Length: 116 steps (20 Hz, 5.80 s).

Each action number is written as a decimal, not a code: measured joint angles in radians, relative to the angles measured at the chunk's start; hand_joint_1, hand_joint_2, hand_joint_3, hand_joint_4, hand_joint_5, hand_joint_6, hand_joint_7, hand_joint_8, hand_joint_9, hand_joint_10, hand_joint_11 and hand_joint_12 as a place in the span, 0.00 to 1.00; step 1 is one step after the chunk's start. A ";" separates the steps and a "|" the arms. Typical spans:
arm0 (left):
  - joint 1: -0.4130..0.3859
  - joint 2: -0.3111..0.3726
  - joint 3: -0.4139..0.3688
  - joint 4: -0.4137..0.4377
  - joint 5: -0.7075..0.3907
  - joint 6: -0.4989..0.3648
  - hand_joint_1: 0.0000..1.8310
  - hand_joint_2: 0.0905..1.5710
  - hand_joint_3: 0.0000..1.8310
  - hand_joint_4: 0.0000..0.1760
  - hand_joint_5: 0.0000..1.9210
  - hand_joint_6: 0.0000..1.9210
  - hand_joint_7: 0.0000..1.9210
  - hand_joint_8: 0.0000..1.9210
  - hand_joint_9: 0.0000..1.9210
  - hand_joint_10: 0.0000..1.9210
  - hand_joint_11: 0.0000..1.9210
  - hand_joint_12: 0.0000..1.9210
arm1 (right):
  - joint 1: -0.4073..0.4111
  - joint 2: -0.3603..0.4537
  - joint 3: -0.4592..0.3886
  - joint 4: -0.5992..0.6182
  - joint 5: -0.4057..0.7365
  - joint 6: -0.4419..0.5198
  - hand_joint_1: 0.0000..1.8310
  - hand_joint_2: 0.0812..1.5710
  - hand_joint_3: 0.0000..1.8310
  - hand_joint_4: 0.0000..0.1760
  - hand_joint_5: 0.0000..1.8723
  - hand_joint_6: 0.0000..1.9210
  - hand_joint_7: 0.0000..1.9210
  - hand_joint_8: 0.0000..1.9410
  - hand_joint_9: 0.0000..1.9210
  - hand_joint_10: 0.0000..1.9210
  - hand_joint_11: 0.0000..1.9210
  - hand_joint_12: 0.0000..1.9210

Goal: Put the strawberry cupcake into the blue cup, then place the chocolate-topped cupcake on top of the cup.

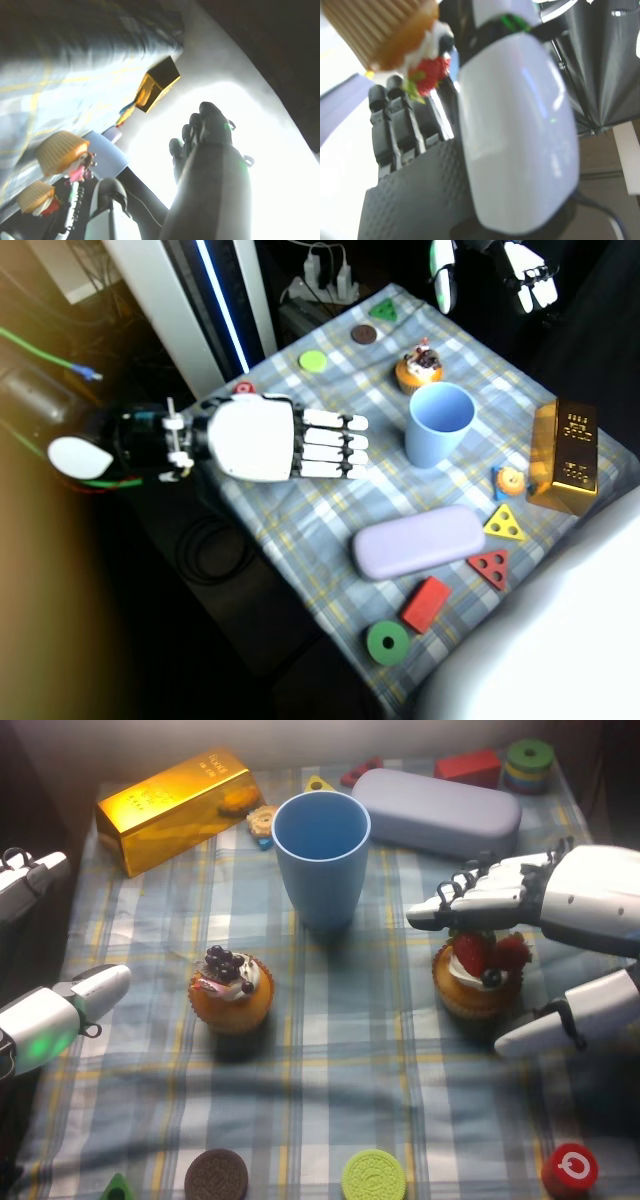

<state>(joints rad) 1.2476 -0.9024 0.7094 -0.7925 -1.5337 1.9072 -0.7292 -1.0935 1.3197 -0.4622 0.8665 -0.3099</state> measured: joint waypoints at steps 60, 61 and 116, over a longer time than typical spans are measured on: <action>-0.022 -0.018 0.029 -0.002 0.069 0.000 0.39 0.62 0.00 0.39 0.22 0.00 0.16 0.00 0.14 0.00 0.00 0.37 | 0.444 -0.207 0.270 -0.110 -0.042 0.086 0.49 0.67 0.00 0.00 0.42 0.00 0.54 0.00 0.59 0.00 0.40 0.48; -0.022 -0.018 0.031 0.000 0.073 0.000 0.40 0.62 0.00 0.41 0.22 0.00 0.16 0.00 0.14 0.00 0.01 0.37 | 0.446 -0.207 0.272 -0.112 -0.044 0.087 0.48 0.67 0.00 0.00 0.43 0.00 0.57 0.00 0.60 0.00 0.40 0.44; -0.037 0.011 0.008 0.042 0.106 0.003 0.08 0.58 0.00 0.18 0.18 0.00 0.11 0.00 0.11 0.00 0.01 0.28 | 0.370 -0.036 0.063 -0.061 -0.094 -0.099 0.00 0.64 0.00 0.35 0.01 0.00 0.00 0.00 0.00 0.00 0.00 0.00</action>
<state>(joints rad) 1.2110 -0.8917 0.7174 -0.7509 -1.4281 1.9102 -0.3588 -1.1297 1.3827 -0.5232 0.7723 -0.4088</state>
